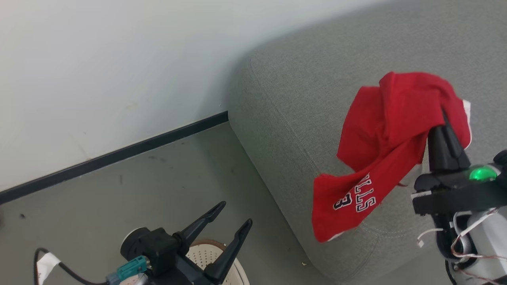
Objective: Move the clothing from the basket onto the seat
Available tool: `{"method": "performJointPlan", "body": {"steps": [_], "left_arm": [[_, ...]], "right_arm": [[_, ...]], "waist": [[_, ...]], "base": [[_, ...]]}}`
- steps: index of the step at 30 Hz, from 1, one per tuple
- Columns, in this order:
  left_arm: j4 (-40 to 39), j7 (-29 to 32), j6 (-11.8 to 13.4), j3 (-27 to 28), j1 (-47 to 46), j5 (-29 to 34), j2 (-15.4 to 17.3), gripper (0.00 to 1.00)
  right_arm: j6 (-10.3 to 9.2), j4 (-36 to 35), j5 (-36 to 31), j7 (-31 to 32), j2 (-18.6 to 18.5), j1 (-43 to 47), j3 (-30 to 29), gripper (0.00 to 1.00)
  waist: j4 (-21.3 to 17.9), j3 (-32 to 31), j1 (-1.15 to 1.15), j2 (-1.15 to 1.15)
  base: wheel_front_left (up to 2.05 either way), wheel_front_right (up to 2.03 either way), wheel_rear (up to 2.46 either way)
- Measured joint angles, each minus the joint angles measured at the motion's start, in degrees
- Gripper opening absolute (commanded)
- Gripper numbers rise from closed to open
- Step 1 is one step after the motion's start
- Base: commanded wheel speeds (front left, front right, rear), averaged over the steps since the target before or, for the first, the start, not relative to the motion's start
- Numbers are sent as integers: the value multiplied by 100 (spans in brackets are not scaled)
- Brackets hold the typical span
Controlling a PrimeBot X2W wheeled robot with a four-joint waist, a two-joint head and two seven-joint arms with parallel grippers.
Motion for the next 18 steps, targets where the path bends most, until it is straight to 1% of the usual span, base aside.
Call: {"method": "performJointPlan", "body": {"steps": [6, 10, 13, 18], "left_arm": [[-164, 10, -16, 25, -1, 21, 213, 100], [-328, 67, -20, 24, -2, 56, 322, 100], [-476, 116, -44, 13, -7, 67, 383, 100], [-766, 185, -67, 46, -129, 93, 548, 100]], "right_arm": [[57, 237, -5, 58, -142, -755, -165, 0], [57, 543, 3, 156, -345, -1256, -386, 0], [8, 832, 9, 231, -516, -1553, -603, 0], [-162, 1209, 11, 312, -799, -1818, -907, 0]], "waist": [[73, 233, 0, 0], [123, 414, 0, 0], [166, 576, 0, 0], [261, 894, 1, 0]], "base": [[0, 0, 0], [0, 0, 0], [0, 0, 0], [0, 0, 0]]}}
